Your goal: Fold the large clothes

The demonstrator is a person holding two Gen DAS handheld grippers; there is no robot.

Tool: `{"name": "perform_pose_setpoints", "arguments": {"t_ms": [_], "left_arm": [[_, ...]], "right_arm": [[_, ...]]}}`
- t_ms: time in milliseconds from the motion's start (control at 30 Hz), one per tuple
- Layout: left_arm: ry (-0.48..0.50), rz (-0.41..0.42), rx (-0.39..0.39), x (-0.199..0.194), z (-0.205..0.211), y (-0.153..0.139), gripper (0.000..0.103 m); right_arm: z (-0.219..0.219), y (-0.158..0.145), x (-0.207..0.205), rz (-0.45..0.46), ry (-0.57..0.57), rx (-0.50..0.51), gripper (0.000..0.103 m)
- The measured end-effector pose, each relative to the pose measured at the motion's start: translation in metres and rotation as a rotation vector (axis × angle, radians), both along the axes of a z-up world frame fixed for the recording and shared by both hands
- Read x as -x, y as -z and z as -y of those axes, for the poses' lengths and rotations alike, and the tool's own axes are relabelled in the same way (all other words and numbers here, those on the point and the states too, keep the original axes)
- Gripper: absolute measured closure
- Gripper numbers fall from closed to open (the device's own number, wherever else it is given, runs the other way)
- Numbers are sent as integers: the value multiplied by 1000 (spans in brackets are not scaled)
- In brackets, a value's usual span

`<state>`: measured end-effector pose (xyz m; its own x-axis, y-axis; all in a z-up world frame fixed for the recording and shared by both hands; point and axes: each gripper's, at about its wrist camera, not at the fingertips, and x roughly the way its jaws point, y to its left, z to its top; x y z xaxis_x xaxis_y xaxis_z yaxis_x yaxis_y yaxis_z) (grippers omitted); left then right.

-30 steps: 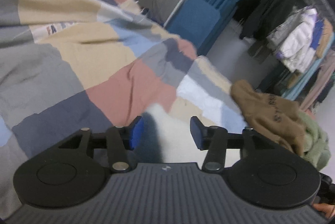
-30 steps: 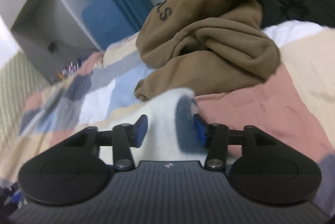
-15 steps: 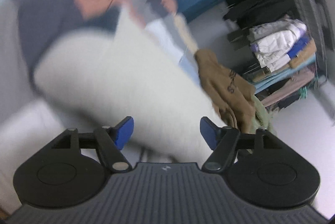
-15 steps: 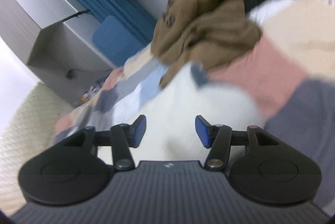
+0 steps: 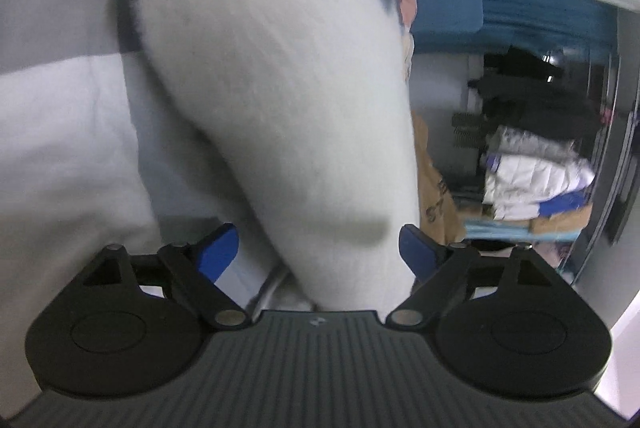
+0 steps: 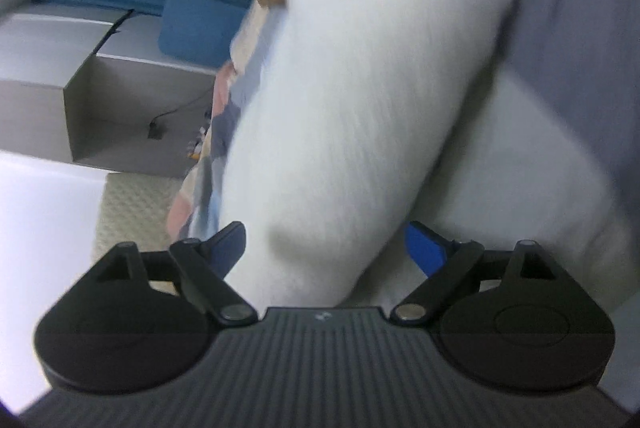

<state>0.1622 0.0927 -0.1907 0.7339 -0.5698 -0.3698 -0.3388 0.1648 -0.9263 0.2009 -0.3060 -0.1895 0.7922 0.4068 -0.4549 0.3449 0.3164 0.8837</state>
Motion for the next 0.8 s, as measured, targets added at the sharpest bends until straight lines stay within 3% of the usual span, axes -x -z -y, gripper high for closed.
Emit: {"name": "perform_pose_setpoints", "arguments": {"t_ms": [67,167,367,533,733,800], "left_arm": [[-36,-6,49,-3,-3,8,10],[-83,7,98,-8,-9,15,10],[-188,23,133,-11,-19,19,11],[-191,34,60,-17,-26,17,14],[-154,49,-102,-24,-32,3,43],[-143,82,-172,-22,-29,-6,47]], "right_arm": [[-5,11,-5,-34,3,-55,14],[-10,15,-17,-2,3,-85,14],[-22,11,-33,15,3,-3,13],[-10,15,-39,40,47,47,13],[-13,16,-49,61,36,110,14],[-14,13,-47,66,30,135,22]]}}
